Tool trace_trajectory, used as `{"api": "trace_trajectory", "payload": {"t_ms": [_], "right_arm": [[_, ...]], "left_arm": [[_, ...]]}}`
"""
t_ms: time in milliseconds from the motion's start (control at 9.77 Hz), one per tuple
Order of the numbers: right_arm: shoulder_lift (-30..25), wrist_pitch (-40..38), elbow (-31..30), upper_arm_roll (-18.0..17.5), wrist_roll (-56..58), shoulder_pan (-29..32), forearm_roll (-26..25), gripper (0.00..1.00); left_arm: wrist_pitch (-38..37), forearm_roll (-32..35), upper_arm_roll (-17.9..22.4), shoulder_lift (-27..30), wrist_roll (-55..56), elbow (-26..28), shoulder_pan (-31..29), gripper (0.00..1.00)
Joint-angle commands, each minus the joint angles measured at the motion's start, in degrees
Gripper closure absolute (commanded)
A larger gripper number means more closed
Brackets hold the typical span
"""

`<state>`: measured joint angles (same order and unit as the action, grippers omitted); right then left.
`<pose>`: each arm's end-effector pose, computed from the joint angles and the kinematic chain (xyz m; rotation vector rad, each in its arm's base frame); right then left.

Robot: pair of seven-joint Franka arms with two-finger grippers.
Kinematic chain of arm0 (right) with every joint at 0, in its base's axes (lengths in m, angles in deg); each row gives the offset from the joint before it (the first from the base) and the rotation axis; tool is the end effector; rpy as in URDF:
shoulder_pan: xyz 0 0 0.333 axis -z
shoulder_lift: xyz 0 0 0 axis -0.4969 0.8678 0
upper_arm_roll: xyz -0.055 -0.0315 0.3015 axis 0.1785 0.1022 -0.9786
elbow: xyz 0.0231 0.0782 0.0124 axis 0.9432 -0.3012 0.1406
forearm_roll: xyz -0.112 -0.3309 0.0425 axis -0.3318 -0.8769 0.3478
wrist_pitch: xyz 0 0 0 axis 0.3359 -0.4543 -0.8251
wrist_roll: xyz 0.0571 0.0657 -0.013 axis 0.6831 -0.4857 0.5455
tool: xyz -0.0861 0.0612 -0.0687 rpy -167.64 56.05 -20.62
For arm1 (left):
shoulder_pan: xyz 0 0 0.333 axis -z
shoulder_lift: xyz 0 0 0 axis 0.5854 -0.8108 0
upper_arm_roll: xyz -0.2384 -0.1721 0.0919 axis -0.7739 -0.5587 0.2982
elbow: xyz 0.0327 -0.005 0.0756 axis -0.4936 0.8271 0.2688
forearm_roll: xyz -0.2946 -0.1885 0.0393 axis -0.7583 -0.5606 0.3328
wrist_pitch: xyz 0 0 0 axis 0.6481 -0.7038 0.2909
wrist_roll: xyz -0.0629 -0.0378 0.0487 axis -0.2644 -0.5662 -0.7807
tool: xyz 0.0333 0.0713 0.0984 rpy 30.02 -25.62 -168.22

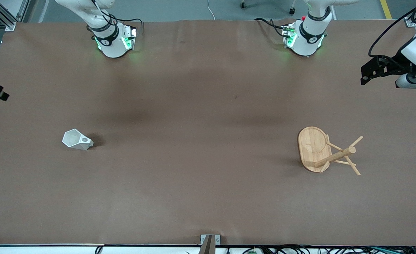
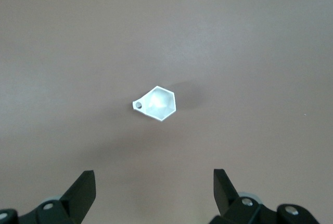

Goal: Hang cup on rack

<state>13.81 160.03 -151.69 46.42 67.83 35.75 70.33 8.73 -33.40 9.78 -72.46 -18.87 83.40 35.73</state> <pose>0.5199 -0.0842 0.5771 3.1202 -0.3590 0.0002 0.4976 -0.0538 0.6227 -3.1143 0.1844 0.0422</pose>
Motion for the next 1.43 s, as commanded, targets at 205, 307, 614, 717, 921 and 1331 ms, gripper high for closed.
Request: {"api": "trace_trajectory", "payload": {"t_ms": [205, 307, 614, 717, 921, 1331], "right_arm": [[2.26, 28.48, -24.30, -0.23, 5.51, 0.81, -1.21, 0.00], [4.28, 33.42, -26.95, -0.23, 9.97, 2.21, -1.21, 0.00], [10.61, 45.65, -32.06, -0.31, 13.53, 3.80, -1.12, 0.00], [13.07, 48.03, -32.16, -0.31, 13.44, 3.80, -1.12, 0.00], [15.45, 49.99, -32.25, -0.40, 13.44, 3.63, -1.03, 0.05], [18.18, 51.40, -32.16, -0.49, 13.53, 3.10, -1.03, 0.49]], "left_arm": [[-0.01, 0.18, 0.08, -1.33, -0.73, 0.47, -0.16, 0.00], [-0.01, 0.18, 0.16, -1.33, -0.91, 0.47, -0.16, 0.00], [-0.01, 0.18, 0.16, -1.42, -0.82, 0.56, -0.16, 0.00], [-0.01, 0.18, 0.16, -1.51, -0.74, 0.56, -0.16, 0.00], [-0.10, 0.27, 0.16, -1.51, -0.47, 0.56, -0.07, 0.00], [-0.10, 0.27, 0.16, -1.94, 0.14, 0.56, 0.01, 0.00]]}}
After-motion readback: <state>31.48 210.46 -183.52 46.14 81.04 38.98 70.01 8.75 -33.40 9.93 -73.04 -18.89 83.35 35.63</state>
